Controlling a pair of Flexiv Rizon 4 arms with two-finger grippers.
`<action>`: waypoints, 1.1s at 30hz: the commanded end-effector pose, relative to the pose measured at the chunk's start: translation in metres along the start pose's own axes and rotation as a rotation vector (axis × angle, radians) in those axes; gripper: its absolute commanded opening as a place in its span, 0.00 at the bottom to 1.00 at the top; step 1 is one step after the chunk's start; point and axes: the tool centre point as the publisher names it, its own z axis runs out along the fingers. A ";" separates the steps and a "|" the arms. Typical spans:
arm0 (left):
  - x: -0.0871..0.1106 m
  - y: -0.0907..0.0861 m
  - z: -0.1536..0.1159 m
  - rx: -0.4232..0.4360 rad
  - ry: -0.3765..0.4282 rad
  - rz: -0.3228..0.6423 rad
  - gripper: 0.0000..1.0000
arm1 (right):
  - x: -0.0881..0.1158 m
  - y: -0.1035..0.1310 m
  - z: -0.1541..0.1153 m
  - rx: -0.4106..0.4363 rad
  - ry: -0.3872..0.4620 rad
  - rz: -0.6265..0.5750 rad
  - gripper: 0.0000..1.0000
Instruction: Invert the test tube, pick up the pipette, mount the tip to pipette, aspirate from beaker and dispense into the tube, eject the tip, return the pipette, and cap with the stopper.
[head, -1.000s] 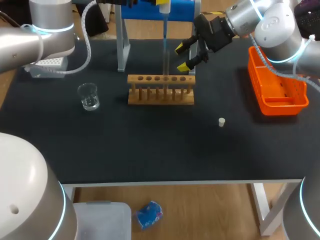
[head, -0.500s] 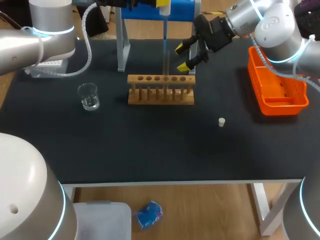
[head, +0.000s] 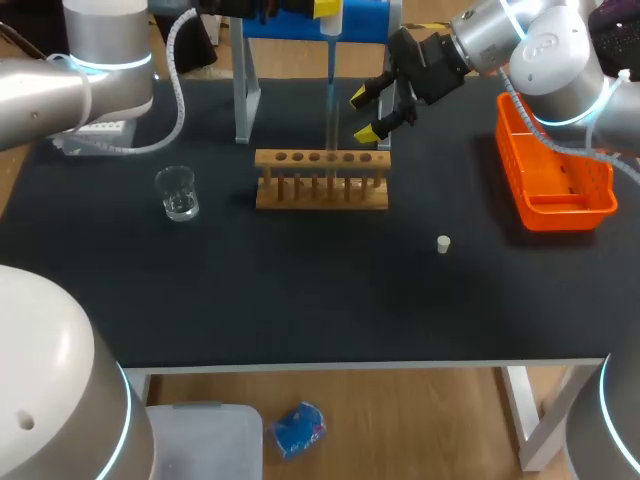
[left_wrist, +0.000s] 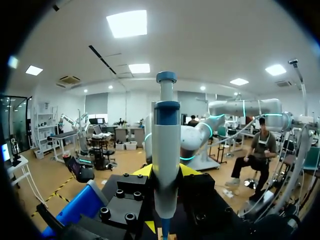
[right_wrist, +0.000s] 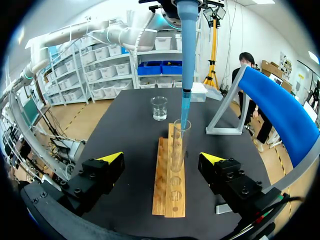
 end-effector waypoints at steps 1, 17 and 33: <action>-0.005 0.004 0.000 -0.005 0.006 -0.007 0.00 | -0.001 0.000 0.000 0.002 0.003 0.000 1.00; -0.010 0.015 0.000 0.003 0.001 -0.022 0.00 | -0.001 0.000 0.000 0.002 0.003 0.000 1.00; -0.009 0.025 0.001 0.007 -0.012 -0.030 0.00 | -0.001 0.000 0.000 0.002 0.003 0.000 1.00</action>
